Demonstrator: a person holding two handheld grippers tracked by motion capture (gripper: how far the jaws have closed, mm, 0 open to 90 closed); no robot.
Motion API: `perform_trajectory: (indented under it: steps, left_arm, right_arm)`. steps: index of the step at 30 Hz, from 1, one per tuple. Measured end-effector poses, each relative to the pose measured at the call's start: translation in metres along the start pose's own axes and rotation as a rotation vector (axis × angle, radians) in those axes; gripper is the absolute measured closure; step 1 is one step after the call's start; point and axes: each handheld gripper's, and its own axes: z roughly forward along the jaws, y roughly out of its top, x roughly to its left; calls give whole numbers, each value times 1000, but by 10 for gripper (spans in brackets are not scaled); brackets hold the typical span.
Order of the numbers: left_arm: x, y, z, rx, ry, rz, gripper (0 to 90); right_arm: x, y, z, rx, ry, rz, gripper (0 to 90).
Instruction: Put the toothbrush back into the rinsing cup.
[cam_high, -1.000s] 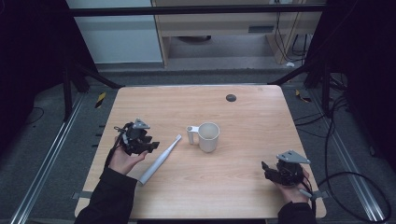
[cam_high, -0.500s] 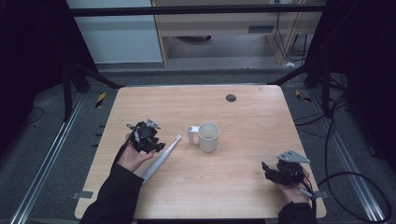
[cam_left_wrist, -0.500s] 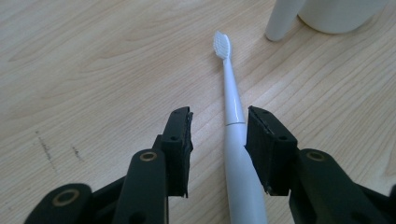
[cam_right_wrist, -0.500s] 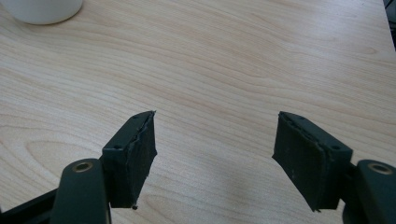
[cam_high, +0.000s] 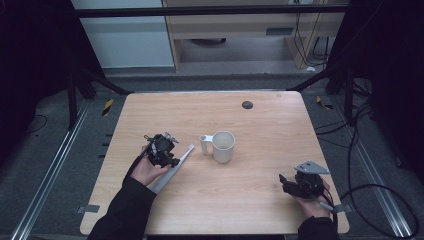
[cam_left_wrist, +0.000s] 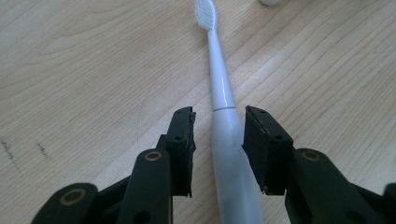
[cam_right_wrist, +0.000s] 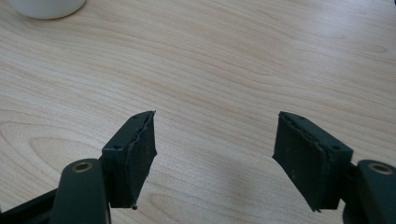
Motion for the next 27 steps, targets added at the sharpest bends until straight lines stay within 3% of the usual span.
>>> perform_trajectory:
  steps: [15, 27]
  left_arm:
    - [-4, -1, 14, 60, -29, -4, 654]
    - [-3, -3, 18, 76, -48, -13, 655]
  right_arm:
    - [0, 0, 1, 8, 7, 3, 292]
    - [0, 0, 1, 12, 7, 7, 291]
